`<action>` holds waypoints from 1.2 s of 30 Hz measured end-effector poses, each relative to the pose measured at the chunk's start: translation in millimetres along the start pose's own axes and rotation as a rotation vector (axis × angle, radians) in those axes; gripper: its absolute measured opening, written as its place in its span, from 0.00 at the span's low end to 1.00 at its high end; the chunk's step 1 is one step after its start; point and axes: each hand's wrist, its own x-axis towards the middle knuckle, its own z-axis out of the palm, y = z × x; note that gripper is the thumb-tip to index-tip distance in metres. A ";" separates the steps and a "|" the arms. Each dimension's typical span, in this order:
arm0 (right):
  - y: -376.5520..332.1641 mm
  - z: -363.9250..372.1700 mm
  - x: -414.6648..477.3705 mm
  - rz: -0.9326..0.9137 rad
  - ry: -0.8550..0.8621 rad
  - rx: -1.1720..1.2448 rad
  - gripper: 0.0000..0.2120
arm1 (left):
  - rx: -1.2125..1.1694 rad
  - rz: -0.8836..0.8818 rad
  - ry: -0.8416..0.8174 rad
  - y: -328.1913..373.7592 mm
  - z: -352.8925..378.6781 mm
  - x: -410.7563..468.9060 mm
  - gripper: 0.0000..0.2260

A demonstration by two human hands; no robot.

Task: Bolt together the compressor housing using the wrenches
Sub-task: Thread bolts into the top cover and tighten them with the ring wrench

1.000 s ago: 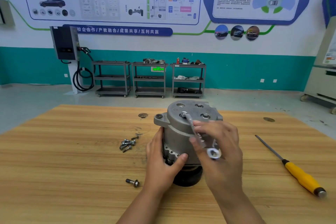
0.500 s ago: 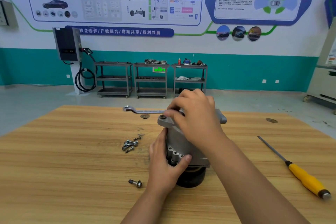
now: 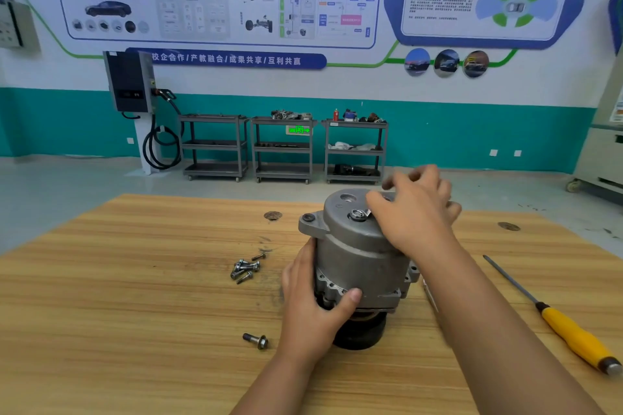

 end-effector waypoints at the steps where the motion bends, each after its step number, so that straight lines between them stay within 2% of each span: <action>1: 6.7 -0.3 -3.9 0.016 0.027 -0.003 0.16 | 0.001 0.003 0.000 -0.3 0.0 0.0 0.35; 5: 29.5 0.2 -24.2 -0.020 0.091 0.005 0.18 | 0.012 0.015 0.002 -1.1 -0.2 0.4 0.35; 11: 50.8 -1.7 -41.6 -0.116 0.209 0.129 0.16 | 0.011 0.021 -0.001 -0.5 -1.1 0.9 0.34; 17: 60.6 -8.7 -18.9 -0.177 0.008 0.183 0.19 | 0.000 0.007 0.000 -0.2 -2.1 0.6 0.35; 22: 57.7 -21.5 -1.8 -0.201 -0.012 0.256 0.08 | -0.002 -0.015 0.008 3.2 -4.1 1.1 0.36; 27: 59.0 -31.7 7.5 -0.299 -0.097 0.216 0.05 | 0.016 -0.008 -0.015 4.9 -5.5 1.8 0.36; 31: 60.3 -33.2 11.1 -0.373 -0.077 0.170 0.07 | 0.078 -0.037 -0.077 11.8 -6.6 4.6 0.38; 36: 56.8 -30.2 9.8 -0.523 -0.098 0.110 0.09 | 0.113 -0.111 -0.248 25.1 -21.6 29.6 0.38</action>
